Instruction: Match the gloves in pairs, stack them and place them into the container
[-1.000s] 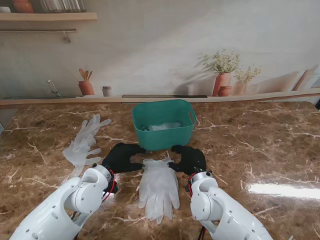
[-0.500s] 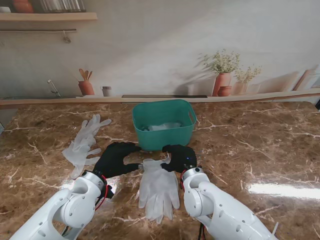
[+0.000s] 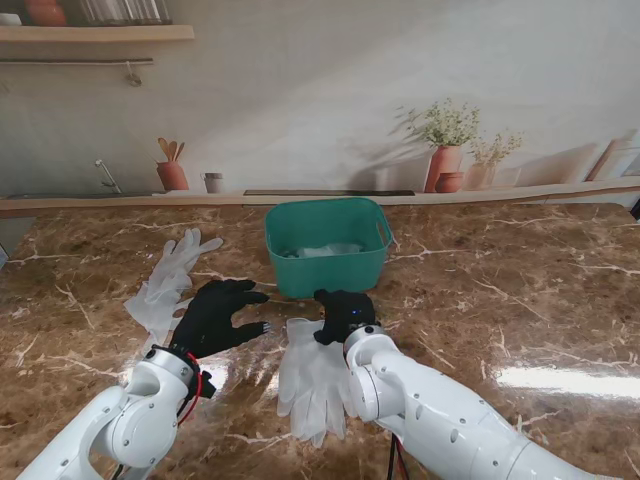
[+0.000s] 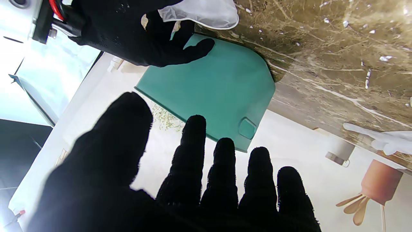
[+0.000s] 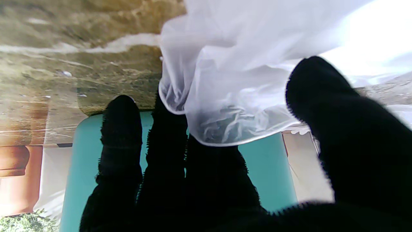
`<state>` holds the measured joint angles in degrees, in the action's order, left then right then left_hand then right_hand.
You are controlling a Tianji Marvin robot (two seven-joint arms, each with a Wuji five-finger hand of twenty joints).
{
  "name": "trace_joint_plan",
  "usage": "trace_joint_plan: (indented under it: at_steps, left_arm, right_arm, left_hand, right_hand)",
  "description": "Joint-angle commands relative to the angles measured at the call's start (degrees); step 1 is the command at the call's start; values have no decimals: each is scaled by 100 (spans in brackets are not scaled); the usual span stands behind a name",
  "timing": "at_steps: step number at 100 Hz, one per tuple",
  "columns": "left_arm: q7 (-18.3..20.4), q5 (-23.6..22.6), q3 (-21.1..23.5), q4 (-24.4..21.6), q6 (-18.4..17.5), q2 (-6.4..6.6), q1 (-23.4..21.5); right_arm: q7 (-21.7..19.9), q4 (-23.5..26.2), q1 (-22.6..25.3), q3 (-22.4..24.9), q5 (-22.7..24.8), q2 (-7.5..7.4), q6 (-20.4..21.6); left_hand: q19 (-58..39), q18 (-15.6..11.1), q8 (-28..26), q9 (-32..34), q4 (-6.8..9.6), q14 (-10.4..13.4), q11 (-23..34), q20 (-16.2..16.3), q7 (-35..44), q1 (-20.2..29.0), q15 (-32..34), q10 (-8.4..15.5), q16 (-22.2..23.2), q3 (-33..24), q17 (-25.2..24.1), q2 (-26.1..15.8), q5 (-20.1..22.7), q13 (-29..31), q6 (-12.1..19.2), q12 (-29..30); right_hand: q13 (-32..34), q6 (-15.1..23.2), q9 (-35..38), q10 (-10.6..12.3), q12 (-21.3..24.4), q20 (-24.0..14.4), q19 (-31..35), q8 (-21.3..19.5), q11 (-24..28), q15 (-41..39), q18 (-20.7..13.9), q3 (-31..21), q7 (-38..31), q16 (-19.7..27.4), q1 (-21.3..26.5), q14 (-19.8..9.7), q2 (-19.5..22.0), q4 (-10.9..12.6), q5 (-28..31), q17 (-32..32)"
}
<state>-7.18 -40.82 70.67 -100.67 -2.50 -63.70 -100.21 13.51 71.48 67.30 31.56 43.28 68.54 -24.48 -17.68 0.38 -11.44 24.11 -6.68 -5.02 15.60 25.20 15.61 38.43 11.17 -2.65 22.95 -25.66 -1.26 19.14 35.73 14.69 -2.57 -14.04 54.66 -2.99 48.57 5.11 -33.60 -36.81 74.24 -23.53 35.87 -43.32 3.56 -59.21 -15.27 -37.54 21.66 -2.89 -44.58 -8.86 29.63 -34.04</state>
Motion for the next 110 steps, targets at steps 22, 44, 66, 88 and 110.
trace_joint_plan:
  at_steps: [22,44,66,88,110]
  left_arm:
    - [-107,-19,-18,35,-28,-14,-48]
    - [-135,6,-44,57,-29,-21,-40]
    - [-154,1,-51,77,-42,-23,-31]
    - [-171,-5,-53,107,-47,-25,1]
    - [-138,34,-54,122,-47,-25,32]
  right_arm:
    - [-334,-154,28,-212,5,30,-191]
    - [-45,-189,215,-85,-32,63,-12]
    - [200,50,501,275,25,16,283]
    - [828,189,756,761,-93,95,743]
    - [1160,399,857,1070,208,36,985]
  left_hand:
    - [-75,-89,-137,157,155,284,-94,-107,233,-151,-82,152,-80,259,-59,-199,267,36,211,77]
    - [-96,-67,-180,166,162,282,-93,-127,308,-130,-79,149,-79,296,-66,-223,334,40,240,74]
    - [-125,-37,-202,183,167,288,-92,-134,346,-119,-76,152,-78,322,-72,-235,358,61,251,72]
    - [-112,-24,-205,194,170,289,-99,-154,343,-101,-83,142,-83,348,-85,-276,340,75,247,75]
    - [-144,-160,-165,126,178,265,-110,-152,248,-89,-95,111,-83,388,-52,-319,240,9,121,77]
  right_hand:
    - [505,1306,1590,684,-2920,-475,593,-798,1569,-1876,209,-314,-2046,-1109,588,-287,-807,-655,2115,-70]
    - [-418,2187,737,488,-3041,-495,153,-1030,767,-1100,123,-76,-3888,-933,1035,-134,-941,-1071,2462,584]
    - [-294,2158,681,-49,157,-545,-108,-1211,-1219,1101,62,-178,-3862,505,1124,152,-994,-1039,2477,234]
    - [1698,2018,2670,15,-260,-110,1003,-1059,-876,329,88,-232,-3935,257,1315,130,-1125,-1037,2606,-1361]
    - [1701,2084,2825,106,-568,-20,1206,-876,-500,-219,-63,-158,-3964,-144,1330,15,-846,-970,2530,-1199]
